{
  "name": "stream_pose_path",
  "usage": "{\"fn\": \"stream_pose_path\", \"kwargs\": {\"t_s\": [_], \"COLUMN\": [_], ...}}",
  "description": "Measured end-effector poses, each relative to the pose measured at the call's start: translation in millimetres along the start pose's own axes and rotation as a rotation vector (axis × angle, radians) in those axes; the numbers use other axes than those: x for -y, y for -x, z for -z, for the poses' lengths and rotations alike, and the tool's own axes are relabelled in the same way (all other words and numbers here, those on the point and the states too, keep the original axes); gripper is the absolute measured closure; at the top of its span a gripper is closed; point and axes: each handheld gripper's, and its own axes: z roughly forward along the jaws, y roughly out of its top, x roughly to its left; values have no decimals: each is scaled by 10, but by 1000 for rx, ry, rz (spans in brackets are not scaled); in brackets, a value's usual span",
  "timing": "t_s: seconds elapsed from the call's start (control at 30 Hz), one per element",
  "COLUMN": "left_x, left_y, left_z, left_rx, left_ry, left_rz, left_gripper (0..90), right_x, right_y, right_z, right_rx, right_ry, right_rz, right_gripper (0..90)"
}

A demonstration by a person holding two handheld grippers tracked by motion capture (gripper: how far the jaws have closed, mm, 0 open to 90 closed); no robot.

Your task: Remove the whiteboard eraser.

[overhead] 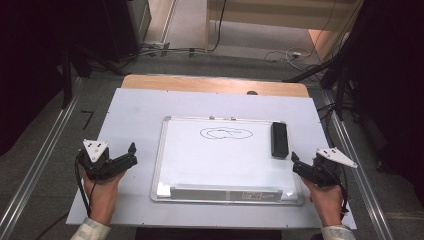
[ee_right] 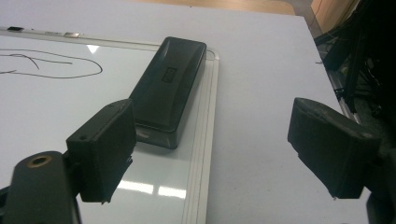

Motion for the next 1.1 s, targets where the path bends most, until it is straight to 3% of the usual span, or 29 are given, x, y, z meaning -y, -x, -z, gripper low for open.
{"fn": "stream_pose_path", "kwargs": {"t_s": [0.13,0.5,0.63,1.1], "left_x": [24,45,39,61], "left_y": [4,22,3,-7], "left_z": [-16,-42,-48,-70], "left_rx": [-6,-9,-21,-32], "left_ry": [-10,-21,-13,-23], "left_rz": [-8,-13,-11,-24], "left_gripper": [0,0,0,5], "right_x": [-26,-111,-161,-355], "right_y": [-15,-57,-110,-248], "right_z": [-48,-133,-236,-579], "right_rx": [-16,-9,-23,-7], "right_ry": [-22,-13,-16,-27], "right_rz": [-19,-21,-15,-1], "right_gripper": [119,103,103,141]}}
